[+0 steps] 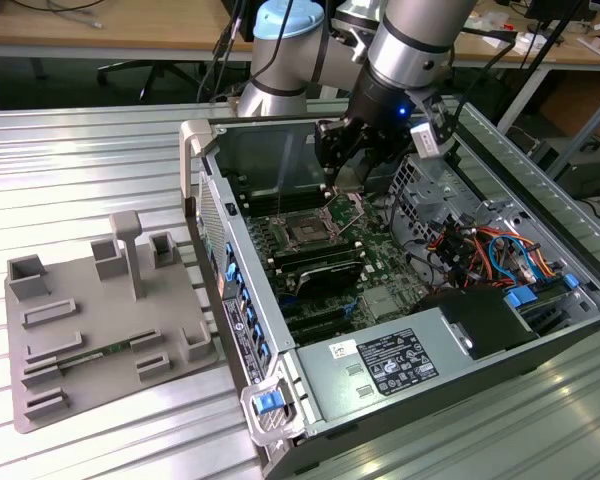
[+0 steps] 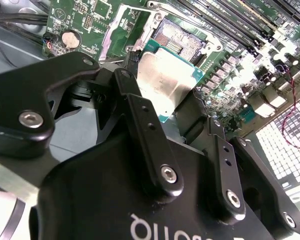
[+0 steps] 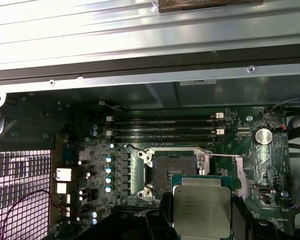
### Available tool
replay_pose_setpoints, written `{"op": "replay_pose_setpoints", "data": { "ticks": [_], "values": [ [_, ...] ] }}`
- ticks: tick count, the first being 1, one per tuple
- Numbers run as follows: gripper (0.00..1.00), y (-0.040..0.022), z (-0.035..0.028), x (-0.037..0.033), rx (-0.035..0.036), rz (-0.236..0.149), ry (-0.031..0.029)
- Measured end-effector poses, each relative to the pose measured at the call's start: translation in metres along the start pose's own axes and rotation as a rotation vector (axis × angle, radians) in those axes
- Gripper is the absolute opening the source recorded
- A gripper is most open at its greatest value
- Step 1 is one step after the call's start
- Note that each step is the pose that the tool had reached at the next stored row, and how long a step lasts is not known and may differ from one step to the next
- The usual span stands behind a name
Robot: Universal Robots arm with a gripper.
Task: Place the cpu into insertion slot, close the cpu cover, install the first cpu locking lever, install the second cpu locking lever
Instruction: 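Place the cpu into insertion slot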
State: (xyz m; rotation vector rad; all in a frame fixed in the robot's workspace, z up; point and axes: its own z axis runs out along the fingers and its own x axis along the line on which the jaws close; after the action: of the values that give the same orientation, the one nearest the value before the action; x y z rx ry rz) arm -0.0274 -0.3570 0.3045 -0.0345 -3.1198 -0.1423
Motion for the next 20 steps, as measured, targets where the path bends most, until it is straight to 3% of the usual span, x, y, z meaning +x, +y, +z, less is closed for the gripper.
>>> {"op": "replay_pose_setpoints", "data": {
  "ticks": [20],
  "values": [
    [0.55, -0.0003, 0.0035, -0.0001, 0.0009, 0.0, 0.0]
  ]
}}
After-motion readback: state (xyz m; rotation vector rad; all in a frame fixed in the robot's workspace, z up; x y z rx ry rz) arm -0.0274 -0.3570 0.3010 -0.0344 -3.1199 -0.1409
